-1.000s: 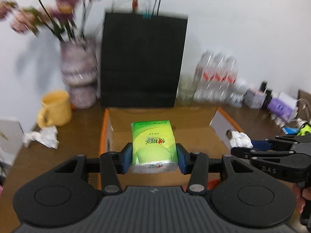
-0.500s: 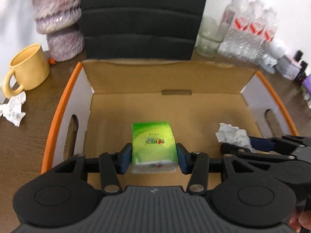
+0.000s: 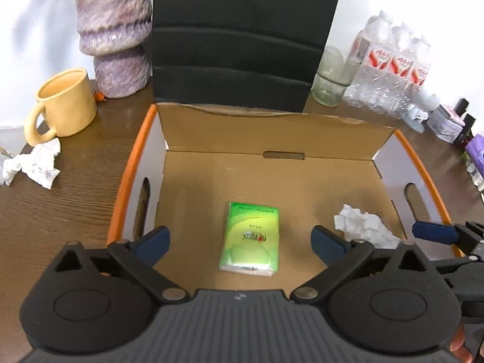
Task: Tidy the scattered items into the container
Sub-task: 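Carry both items into the cardboard box and open both tools, then return left tool to the table and grasp the red rose, then carry the red rose into the box and release it with left tool, then grasp purple pouch with left tool while right tool grasps plastic bag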
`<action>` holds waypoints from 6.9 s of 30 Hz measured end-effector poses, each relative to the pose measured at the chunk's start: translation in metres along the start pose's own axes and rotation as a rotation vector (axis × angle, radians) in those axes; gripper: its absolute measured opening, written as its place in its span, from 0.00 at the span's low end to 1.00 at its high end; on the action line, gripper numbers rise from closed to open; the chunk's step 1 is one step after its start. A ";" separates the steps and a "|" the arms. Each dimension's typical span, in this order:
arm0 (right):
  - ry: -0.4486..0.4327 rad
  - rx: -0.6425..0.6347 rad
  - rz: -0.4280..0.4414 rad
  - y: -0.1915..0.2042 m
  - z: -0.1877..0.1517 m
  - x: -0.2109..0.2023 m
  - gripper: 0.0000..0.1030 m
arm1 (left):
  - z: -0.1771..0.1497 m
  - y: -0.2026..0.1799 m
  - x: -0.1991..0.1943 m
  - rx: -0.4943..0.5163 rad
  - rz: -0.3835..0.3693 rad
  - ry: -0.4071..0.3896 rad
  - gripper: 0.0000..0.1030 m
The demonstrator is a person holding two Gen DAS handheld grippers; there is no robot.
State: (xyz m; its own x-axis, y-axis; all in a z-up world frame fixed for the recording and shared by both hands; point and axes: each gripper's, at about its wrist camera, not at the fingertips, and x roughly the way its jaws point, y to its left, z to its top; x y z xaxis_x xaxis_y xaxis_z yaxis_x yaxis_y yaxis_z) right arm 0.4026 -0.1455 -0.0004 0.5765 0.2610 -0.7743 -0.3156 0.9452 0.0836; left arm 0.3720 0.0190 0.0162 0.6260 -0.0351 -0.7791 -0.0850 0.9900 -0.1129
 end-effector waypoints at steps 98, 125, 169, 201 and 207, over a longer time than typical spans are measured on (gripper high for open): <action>-0.360 -0.074 0.110 0.044 -0.224 -0.164 0.12 | -0.234 0.058 -0.174 0.093 -0.085 -0.368 0.39; -0.178 0.014 0.001 -0.013 -0.004 -0.017 0.12 | -0.008 -0.001 -0.013 0.022 -0.063 -0.073 0.39; -0.386 -0.110 0.032 0.029 -0.095 -0.163 1.00 | -0.098 0.047 -0.172 0.078 -0.066 -0.364 1.00; -0.348 -0.195 0.086 0.091 -0.220 -0.118 0.98 | -0.224 0.104 -0.121 0.041 -0.004 -0.203 1.00; -0.332 -0.211 0.082 0.097 -0.221 -0.112 0.93 | -0.223 0.099 -0.114 0.065 0.008 -0.185 1.00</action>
State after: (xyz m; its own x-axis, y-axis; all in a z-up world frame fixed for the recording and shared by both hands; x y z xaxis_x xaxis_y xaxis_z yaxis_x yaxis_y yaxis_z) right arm 0.1407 -0.1269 -0.0444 0.7442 0.4160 -0.5227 -0.4986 0.8666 -0.0202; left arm 0.1199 0.0909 -0.0438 0.7581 -0.0076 -0.6521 -0.0437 0.9971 -0.0624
